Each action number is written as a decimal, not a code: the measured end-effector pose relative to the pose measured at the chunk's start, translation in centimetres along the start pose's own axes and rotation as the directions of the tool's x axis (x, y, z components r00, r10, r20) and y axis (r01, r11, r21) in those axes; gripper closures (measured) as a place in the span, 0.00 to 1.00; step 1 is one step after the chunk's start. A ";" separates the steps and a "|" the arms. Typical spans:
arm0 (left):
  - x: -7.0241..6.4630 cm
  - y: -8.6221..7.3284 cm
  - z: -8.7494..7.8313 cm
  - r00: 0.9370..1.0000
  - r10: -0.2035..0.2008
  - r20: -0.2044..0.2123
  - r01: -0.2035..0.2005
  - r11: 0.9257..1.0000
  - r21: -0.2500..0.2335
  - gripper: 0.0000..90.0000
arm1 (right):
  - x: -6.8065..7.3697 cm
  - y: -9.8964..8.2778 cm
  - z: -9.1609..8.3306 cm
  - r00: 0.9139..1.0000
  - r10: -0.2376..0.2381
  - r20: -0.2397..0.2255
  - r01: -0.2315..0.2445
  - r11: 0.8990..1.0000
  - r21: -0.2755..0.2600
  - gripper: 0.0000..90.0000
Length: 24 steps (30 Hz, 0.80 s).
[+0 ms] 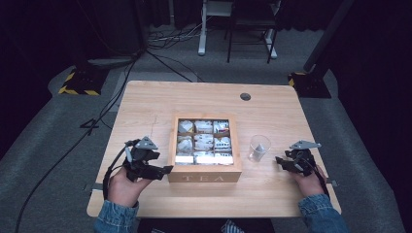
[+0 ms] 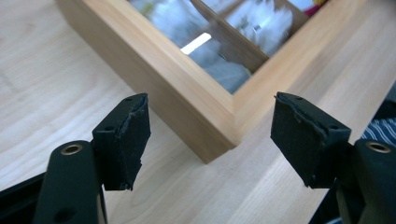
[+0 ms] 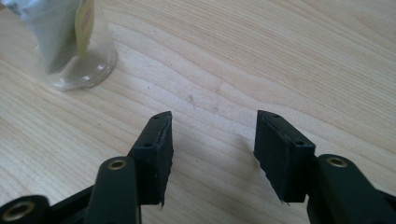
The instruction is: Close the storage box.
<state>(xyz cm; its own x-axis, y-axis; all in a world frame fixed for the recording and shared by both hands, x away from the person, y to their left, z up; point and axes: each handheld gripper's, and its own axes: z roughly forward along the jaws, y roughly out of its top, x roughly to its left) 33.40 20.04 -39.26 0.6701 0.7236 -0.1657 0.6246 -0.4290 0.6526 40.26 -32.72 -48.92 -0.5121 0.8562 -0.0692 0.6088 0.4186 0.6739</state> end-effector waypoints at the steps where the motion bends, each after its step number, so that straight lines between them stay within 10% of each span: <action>1: 0.0 0.0 0.0 1.000 0.000 0.000 0.000 1.000 0.000 0.32 | 0.0 0.0 0.0 1.000 0.000 -0.001 0.000 1.000 0.003 0.52; 15: 4.3 -2.1 -1.4 0.976 -0.112 -0.186 0.103 0.993 -0.054 0.30 | -0.9 -0.8 0.3 0.998 0.055 -0.035 -0.057 0.997 -0.051 0.43; 24: 6.7 -3.2 -0.6 0.968 -0.144 -0.207 0.135 0.989 -0.057 0.33 | -1.1 -1.4 0.6 0.998 0.036 -0.047 -0.041 0.994 -0.104 0.34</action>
<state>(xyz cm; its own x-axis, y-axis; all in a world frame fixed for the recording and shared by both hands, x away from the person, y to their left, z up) 35.66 26.58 -42.01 0.4753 0.8740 -0.1009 0.6854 -0.2960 0.6653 40.35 -34.07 -50.26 -0.5180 0.8553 -0.0100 0.5626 0.3495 0.7492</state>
